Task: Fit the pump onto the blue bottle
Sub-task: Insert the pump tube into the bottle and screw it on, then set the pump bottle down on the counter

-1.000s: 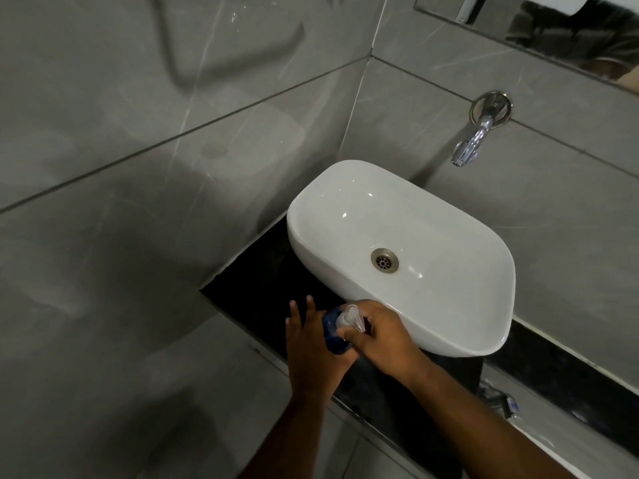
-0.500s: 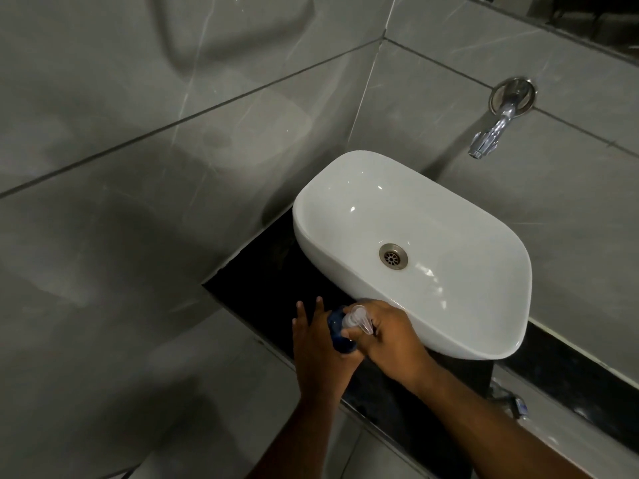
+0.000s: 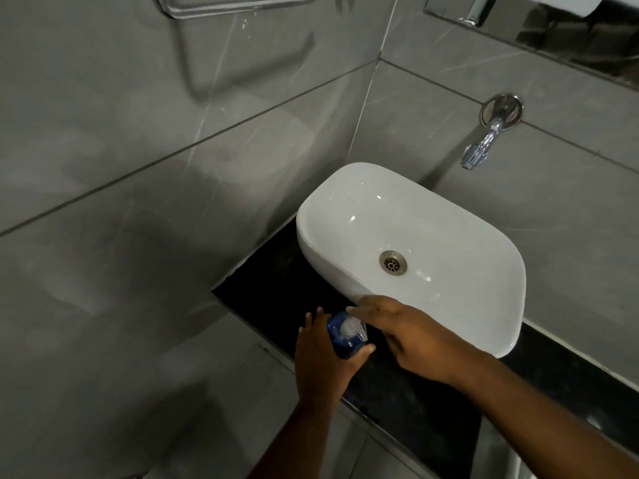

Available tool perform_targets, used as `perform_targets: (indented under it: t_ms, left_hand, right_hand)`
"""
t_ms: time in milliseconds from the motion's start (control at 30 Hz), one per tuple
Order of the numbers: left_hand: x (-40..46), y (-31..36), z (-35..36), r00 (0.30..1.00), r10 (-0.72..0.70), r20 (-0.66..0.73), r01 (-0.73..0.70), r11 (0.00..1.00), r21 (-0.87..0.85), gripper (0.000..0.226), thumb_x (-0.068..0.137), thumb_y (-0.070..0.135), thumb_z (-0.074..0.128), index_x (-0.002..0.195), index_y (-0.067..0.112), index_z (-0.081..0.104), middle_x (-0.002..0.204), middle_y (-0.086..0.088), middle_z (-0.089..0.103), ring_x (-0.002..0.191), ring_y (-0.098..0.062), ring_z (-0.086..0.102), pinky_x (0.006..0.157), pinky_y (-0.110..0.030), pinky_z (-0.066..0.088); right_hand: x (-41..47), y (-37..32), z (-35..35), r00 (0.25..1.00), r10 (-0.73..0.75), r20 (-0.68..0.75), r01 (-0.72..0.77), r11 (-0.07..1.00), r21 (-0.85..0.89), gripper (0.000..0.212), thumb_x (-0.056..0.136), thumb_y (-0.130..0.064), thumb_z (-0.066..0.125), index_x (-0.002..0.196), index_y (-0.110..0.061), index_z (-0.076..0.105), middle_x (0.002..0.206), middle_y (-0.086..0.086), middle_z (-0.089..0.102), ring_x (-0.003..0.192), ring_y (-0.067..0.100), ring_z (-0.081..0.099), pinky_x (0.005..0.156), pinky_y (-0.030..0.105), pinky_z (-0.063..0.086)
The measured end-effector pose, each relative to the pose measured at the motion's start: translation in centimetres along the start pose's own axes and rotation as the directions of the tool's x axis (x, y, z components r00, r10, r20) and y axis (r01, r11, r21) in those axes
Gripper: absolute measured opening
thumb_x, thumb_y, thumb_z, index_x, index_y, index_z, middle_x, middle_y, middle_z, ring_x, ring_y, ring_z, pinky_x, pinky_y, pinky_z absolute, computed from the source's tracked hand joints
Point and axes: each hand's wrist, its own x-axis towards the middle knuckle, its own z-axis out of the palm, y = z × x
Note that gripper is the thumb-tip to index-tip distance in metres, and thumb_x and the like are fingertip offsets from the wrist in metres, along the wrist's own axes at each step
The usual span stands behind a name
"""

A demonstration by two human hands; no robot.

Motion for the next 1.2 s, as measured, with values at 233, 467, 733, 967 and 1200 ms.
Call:
perform_targets:
  t_ms: [233, 467, 733, 967, 1200]
  left_hand:
    - [-0.2, 0.6, 0.0, 1.000, 0.020, -0.004, -0.020, 1.000, 0.008, 0.090, 0.061, 0.070, 0.069, 0.137, 0.029, 0.045, 0.150, -0.005, 0.043, 0.145, -0.023, 0.025, 0.118, -0.047, 0.021]
    - [-0.4, 0.4, 0.5, 0.997, 0.055, 0.056, -0.060, 0.993, 0.099, 0.094, 0.066, 0.083, 0.048, 0.142, 0.028, 0.034, 0.149, -0.005, 0.043, 0.143, -0.022, 0.030, 0.118, -0.045, 0.023]
    - [-0.7, 1.1, 0.0, 0.999, -0.018, -0.047, 0.015, 0.997, -0.071, 0.096, 0.058, 0.080, 0.052, 0.133, 0.021, 0.046, 0.135, -0.009, 0.057, 0.129, -0.026, 0.049, 0.106, -0.049, 0.042]
    - [-1.1, 1.5, -0.4, 0.997, -0.007, -0.083, -0.002, 0.994, -0.114, 0.088, 0.054, 0.076, 0.060, 0.126, 0.030, 0.041, 0.125, -0.006, 0.063, 0.121, -0.027, 0.056, 0.096, -0.052, 0.050]
    - [-1.1, 1.0, -0.8, 0.998, -0.020, 0.067, 0.030, 0.988, -0.153, 0.108, 0.053, 0.077, 0.064, 0.144, 0.030, 0.028, 0.150, 0.001, 0.040, 0.138, -0.018, 0.035, 0.109, -0.040, 0.039]
  right_hand:
    - [0.9, -1.0, -1.0, 0.995, -0.081, 0.049, 0.087, 0.989, -0.121, 0.058, 0.087, 0.001, 0.062, 0.138, -0.024, 0.053, 0.149, 0.004, 0.051, 0.134, 0.022, 0.050, 0.110, 0.034, 0.046]
    - [1.4, -0.9, -1.2, 0.999, -0.019, 0.047, 0.022, 0.997, -0.070, 0.037, 0.097, -0.020, 0.056, 0.133, -0.021, 0.059, 0.129, 0.002, 0.066, 0.113, 0.018, 0.065, 0.095, 0.031, 0.053]
    - [1.7, -1.0, -0.6, 0.996, 0.090, 0.008, -0.089, 0.992, -0.086, 0.038, 0.101, -0.027, 0.049, 0.138, -0.021, 0.054, 0.138, 0.003, 0.061, 0.122, 0.018, 0.059, 0.105, 0.031, 0.046]
    - [1.5, -1.3, -0.5, 0.994, 0.105, -0.011, -0.105, 0.994, -0.034, 0.037, 0.101, -0.024, 0.049, 0.137, -0.020, 0.055, 0.136, 0.004, 0.062, 0.121, 0.018, 0.060, 0.105, 0.029, 0.045]
    - [0.6, -0.7, 0.7, 0.986, 0.150, -0.073, -0.145, 0.987, 0.072, 0.049, 0.095, -0.026, 0.057, 0.143, -0.026, 0.046, 0.133, 0.000, 0.062, 0.118, 0.014, 0.059, 0.102, 0.030, 0.049]
